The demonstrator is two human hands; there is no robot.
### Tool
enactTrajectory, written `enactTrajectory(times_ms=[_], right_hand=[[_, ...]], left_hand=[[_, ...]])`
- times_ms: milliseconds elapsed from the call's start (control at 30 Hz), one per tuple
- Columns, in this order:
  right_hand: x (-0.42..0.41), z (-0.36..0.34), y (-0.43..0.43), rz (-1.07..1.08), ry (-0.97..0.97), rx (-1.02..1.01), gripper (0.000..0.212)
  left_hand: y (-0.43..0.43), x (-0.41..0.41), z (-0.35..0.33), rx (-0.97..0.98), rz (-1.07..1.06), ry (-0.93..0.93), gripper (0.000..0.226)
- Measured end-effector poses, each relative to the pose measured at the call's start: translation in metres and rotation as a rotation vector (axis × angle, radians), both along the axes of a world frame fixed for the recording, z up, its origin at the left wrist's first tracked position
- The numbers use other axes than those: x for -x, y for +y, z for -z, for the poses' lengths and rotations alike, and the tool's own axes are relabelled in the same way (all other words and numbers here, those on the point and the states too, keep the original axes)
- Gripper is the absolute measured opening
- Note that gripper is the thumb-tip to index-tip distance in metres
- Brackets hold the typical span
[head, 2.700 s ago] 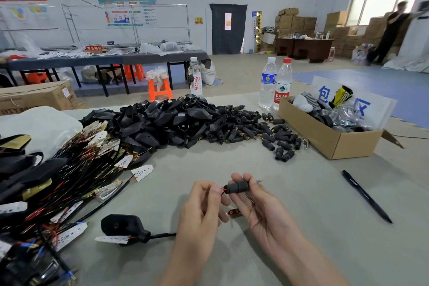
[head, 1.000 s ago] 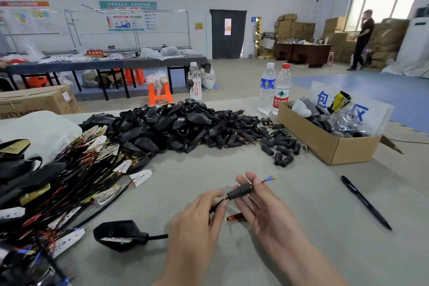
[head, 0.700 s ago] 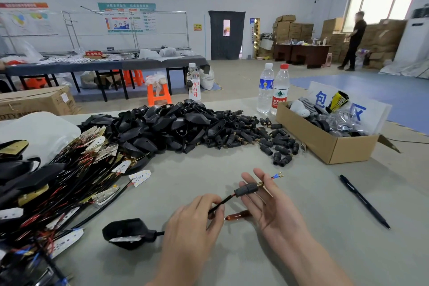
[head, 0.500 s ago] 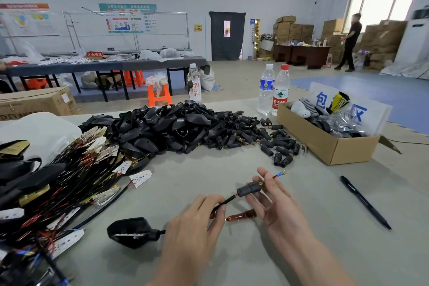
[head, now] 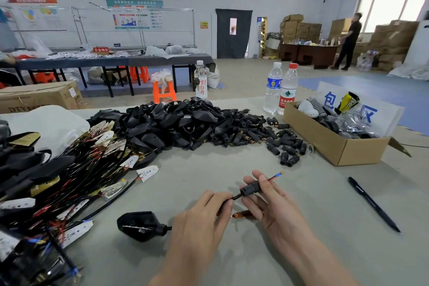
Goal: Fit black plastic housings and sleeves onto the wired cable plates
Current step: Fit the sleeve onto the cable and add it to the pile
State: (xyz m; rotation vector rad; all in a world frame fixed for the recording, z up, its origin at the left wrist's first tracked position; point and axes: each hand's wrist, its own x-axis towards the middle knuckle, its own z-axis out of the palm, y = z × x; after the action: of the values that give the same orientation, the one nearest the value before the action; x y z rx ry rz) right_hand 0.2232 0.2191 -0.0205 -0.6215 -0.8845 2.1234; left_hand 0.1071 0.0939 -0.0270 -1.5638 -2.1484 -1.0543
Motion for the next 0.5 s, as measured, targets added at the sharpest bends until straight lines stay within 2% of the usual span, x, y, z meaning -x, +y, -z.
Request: enactTrajectory(times_ms=[167,300,500], right_hand=[[-0.0040,0.0014,0.0014,-0.032,0.002,-0.005,0.042],[-0.0048,0.0007,0.0000,-0.039,0.027,0.002,0.040],[-0.0057,0.0000,-0.0011,-0.057,0.051,0.056,0.034]], left_hand=[[0.0017,0.0006,-0.0002,0.021,-0.021,0.015,0.024],[0.0009,-0.0010,-0.0022,0.035,-0.029,-0.012,0.022],[0.0028,-0.0016,-0.0036,0.011,-0.104,0.044,0.032]])
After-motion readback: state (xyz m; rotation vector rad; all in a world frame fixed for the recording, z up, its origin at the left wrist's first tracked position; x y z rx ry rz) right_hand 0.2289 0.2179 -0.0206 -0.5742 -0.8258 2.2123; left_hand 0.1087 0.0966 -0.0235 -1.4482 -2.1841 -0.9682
